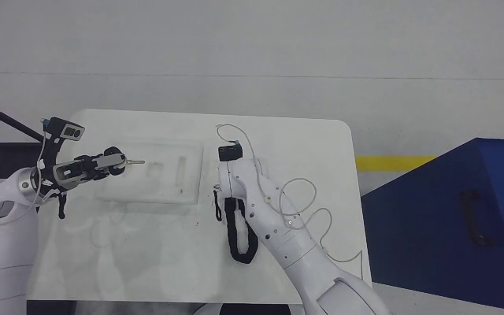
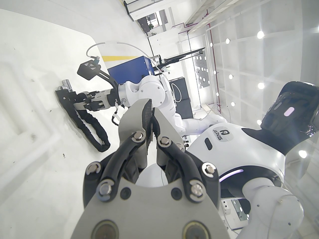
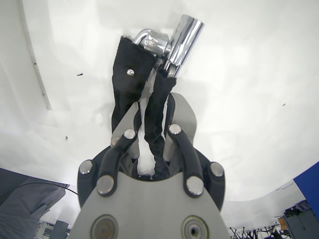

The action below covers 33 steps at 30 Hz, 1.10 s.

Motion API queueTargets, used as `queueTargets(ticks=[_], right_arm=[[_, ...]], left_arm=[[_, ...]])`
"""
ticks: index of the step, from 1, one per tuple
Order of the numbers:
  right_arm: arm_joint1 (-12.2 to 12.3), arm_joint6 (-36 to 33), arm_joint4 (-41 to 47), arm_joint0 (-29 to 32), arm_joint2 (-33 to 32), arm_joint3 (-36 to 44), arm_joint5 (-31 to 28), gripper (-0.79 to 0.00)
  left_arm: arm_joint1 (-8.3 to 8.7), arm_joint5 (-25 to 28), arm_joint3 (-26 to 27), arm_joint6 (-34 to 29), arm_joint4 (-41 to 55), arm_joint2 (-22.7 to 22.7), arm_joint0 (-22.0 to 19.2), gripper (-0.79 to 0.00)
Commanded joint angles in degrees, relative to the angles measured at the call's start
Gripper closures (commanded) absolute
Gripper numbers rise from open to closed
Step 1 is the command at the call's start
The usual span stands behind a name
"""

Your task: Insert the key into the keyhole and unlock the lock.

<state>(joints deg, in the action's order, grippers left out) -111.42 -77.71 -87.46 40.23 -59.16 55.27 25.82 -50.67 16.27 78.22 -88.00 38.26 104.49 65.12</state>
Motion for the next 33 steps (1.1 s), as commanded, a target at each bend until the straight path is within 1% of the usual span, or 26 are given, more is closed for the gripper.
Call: queueTargets(ticks=[1,5,12,13,14,19,23,25,26,29,30,31,32,33], right_arm=[[-0.08,0.37,-0.16,-0.41,0.46,-0.78,0.47,-0.209],[-0.29,1.24,0.09,-1.52,1.00,-2.76,1.61,-0.222],[-0.56,2.92,1.98,-3.06,0.39,-6.30,0.80,-0.222],[-0.59,3.13,2.15,-3.19,0.35,-6.65,0.74,-0.191],[-0.64,3.58,2.39,-3.48,0.21,-7.41,0.73,0.000],[-0.64,5.81,3.83,-3.99,-1.09,-8.42,1.03,0.000],[0.29,8.01,8.47,-2.89,-5.40,-6.57,-3.41,0.000],[0.97,8.79,11.75,-2.25,-8.36,-5.79,-7.08,0.000],[1.65,9.12,15.78,-1.69,-11.31,-4.76,-12.40,0.000],[3.76,9.17,24.35,0.46,-19.25,-1.26,-25.33,0.000],[4.48,8.38,27.19,1.51,-21.70,0.32,-30.04,0.000],[4.94,7.69,28.59,2.24,-23.11,1.44,-32.70,0.000],[5.74,6.28,32.18,3.89,-25.53,4.27,-38.80,0.000],[6.31,4.78,34.77,5.36,-27.21,6.26,-42.71,0.000]], left_arm=[[0.00,0.00,0.00,0.00,0.00,0.00,0.00,0.000],[0.00,0.00,0.00,0.00,0.00,0.00,0.00,0.000],[0.00,0.00,0.00,0.00,0.00,0.00,0.00,0.000],[0.00,0.00,0.00,0.00,0.00,0.00,0.00,0.000],[0.00,0.00,0.00,0.00,0.00,0.00,0.00,0.000],[0.00,0.00,0.00,0.00,0.00,0.00,0.00,0.000],[0.00,0.00,0.00,0.00,0.00,0.00,0.00,0.000],[0.00,0.00,0.00,0.00,0.00,0.00,0.00,0.000],[0.00,0.00,0.00,0.00,0.00,0.00,0.00,0.000],[0.00,0.00,0.00,0.00,0.00,0.00,0.00,0.000],[0.00,0.00,0.00,0.00,0.00,0.00,0.00,0.000],[0.00,0.00,0.00,0.00,0.00,0.00,0.00,0.000],[0.00,0.00,0.00,0.00,0.00,0.00,0.00,0.000],[0.00,0.00,0.00,0.00,0.00,0.00,0.00,0.000]])
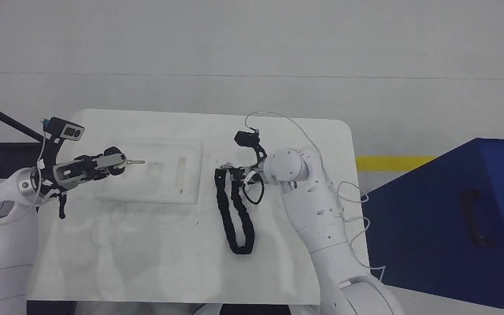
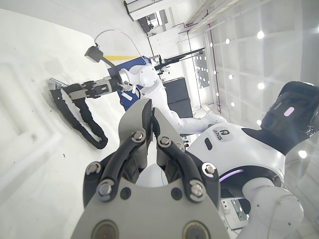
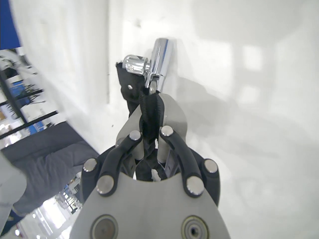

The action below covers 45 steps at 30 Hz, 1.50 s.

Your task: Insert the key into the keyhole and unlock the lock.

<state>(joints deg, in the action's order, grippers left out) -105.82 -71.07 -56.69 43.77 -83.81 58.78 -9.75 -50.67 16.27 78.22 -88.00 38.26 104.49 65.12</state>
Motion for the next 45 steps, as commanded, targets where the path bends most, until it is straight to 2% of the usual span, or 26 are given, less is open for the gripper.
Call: queueTargets(ticks=[1,3,5,16,19,25,28,31,33,34,36,45], right_arm=[[1.22,-3.22,6.61,3.10,-4.05,4.92,-10.27,0.000],[1.91,-5.81,11.94,5.39,-5.70,8.40,-16.60,0.000],[2.91,-5.96,19.64,7.53,-4.31,11.06,-17.51,0.000],[2.92,-5.57,19.68,7.65,-4.12,11.24,-17.73,0.000],[3.11,0.07,19.26,9.25,-0.86,14.15,-23.53,0.000],[4.86,18.95,8.33,14.82,2.82,22.06,-42.41,0.000],[5.37,27.47,4.15,17.35,3.37,25.07,-48.25,0.000],[5.73,35.70,2.78,19.02,5.58,26.24,-48.25,0.000],[6.09,39.48,6.52,19.01,8.20,24.84,-48.25,0.000],[6.28,39.92,8.31,18.71,9.13,23.99,-48.25,0.000],[7.05,39.95,18.19,16.63,12.55,20.33,-48.25,0.000],[7.05,39.95,18.19,16.63,12.55,20.33,-48.25,0.000]], left_arm=[[0.00,0.00,0.00,0.00,0.00,0.00,0.00,0.000],[0.00,0.00,0.00,0.00,0.00,0.00,0.00,0.000],[0.00,0.00,0.00,0.00,0.00,0.00,0.00,0.000],[0.00,0.00,0.00,0.00,0.00,0.00,0.00,0.000],[0.00,0.00,0.00,0.00,0.00,0.00,0.00,0.000],[0.00,0.00,0.00,0.00,0.00,0.00,0.00,0.000],[0.00,0.00,0.00,0.00,0.00,0.00,0.00,0.000],[0.00,0.00,0.00,0.00,0.00,0.00,0.00,0.000],[0.00,0.00,0.00,0.00,0.00,0.00,0.00,0.000],[0.00,0.00,0.00,0.00,0.00,0.00,0.00,0.000],[0.00,0.00,0.00,0.00,0.00,0.00,0.00,0.000],[0.00,0.00,0.00,0.00,0.00,0.00,0.00,0.000]])
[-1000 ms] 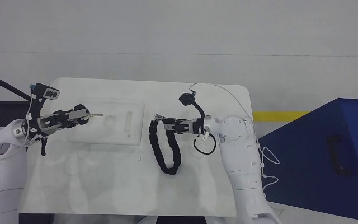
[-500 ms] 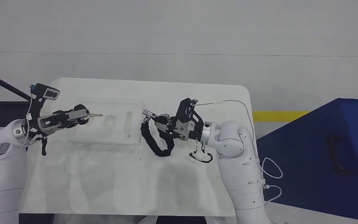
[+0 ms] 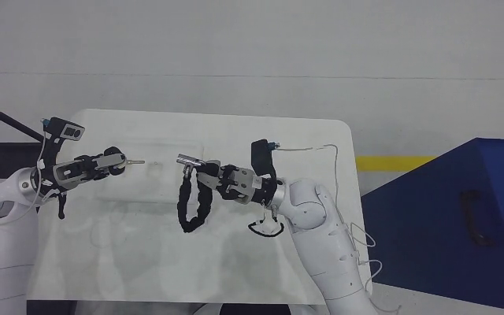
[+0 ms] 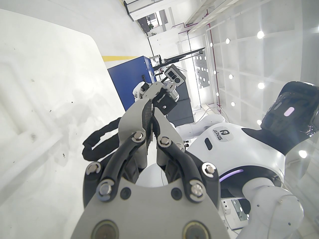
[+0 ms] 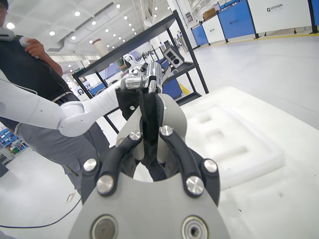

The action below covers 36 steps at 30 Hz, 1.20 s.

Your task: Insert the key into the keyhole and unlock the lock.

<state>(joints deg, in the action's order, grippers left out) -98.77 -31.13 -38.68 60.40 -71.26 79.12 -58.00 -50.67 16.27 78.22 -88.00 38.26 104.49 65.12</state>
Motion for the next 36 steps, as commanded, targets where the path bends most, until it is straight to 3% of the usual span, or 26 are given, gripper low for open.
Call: queueTargets(ticks=[1,13,18,20,23,28,30,36], right_arm=[[0.00,0.00,0.17,0.00,0.01,0.00,0.00,0.000],[0.02,1.10,1.60,0.61,0.08,-0.40,1.18,0.000],[0.87,-9.17,19.73,-4.25,2.79,-9.58,3.55,0.000],[1.41,-17.46,31.06,-7.31,4.09,-14.48,5.06,0.000],[2.57,-28.48,47.14,-11.76,6.30,-19.16,13.31,0.000],[4.64,-38.50,63.29,-13.99,9.36,-20.62,23.33,0.000],[5.30,-41.74,67.71,-14.74,10.12,-20.91,26.56,0.000],[5.86,-41.24,67.46,-15.35,10.27,-20.16,26.06,0.000]], left_arm=[[0.00,0.00,0.00,0.00,0.00,0.00,0.00,0.000],[0.00,0.00,0.00,0.00,0.00,0.00,0.00,0.000],[0.00,0.00,0.00,0.00,0.00,0.00,0.00,0.000],[0.00,0.00,0.00,0.00,0.00,0.00,0.00,0.000],[0.00,0.00,0.00,0.00,0.00,0.00,0.00,0.000],[0.00,0.00,0.00,0.00,0.00,0.00,0.00,0.000],[0.00,0.00,0.00,0.00,0.00,0.00,0.00,0.000],[0.00,0.00,0.00,0.00,0.00,0.00,0.00,0.000]])
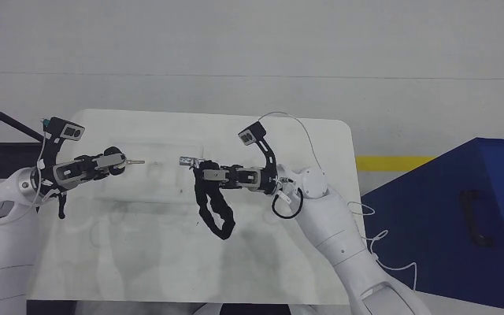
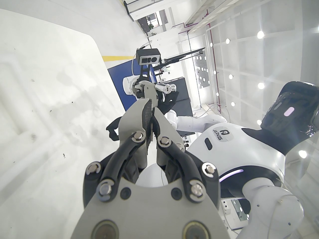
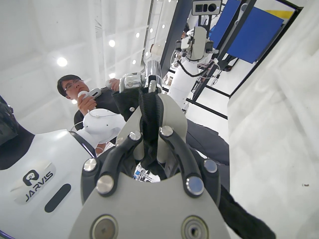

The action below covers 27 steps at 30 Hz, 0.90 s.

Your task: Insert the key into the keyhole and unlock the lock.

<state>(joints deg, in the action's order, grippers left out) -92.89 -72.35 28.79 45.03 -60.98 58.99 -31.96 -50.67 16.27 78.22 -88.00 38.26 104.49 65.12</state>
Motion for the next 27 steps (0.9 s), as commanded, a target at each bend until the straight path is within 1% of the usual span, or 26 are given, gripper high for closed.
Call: queueTargets(ticks=[1,4,6,11,13,14,16,24,25,27], right_arm=[[-0.02,-0.03,0.00,0.02,-0.01,-0.02,0.02,0.000],[0.13,1.18,-1.70,0.36,0.10,0.19,0.82,0.000],[0.71,4.08,-9.14,0.59,0.46,1.94,2.18,0.000],[1.46,6.68,-15.71,2.49,1.43,6.42,5.80,0.000],[1.63,6.69,-15.69,3.20,1.59,7.60,6.18,0.000],[1.76,6.10,-15.26,3.54,1.73,8.30,6.60,0.000],[1.94,5.41,-14.85,3.69,1.68,9.15,5.90,0.000],[1.94,5.41,-14.85,3.69,1.68,9.15,5.90,0.000],[1.98,6.02,-15.02,4.06,1.90,9.20,7.40,0.000],[2.22,7.93,-16.92,4.18,1.73,10.24,7.97,0.000]], left_arm=[[0.00,0.00,0.00,0.00,0.00,0.00,0.00,0.000],[0.00,0.00,0.00,0.00,0.00,0.00,0.00,0.000],[-0.06,-2.16,2.17,1.74,-0.33,-1.16,0.93,0.000],[0.29,-5.85,5.68,2.03,-0.31,-1.08,1.86,0.000],[0.43,-6.65,6.35,2.31,-1.09,-1.08,2.11,0.000],[0.58,-7.87,6.74,2.18,-2.08,-1.34,2.21,0.000],[0.67,-9.08,6.68,2.72,-2.26,-1.50,2.09,0.000],[0.67,-9.08,6.68,2.72,-2.26,-1.50,2.09,0.000],[0.65,-9.07,6.81,3.15,-2.18,-1.54,2.17,0.000],[0.57,-8.52,8.77,4.68,-2.15,-1.87,3.20,0.000]])
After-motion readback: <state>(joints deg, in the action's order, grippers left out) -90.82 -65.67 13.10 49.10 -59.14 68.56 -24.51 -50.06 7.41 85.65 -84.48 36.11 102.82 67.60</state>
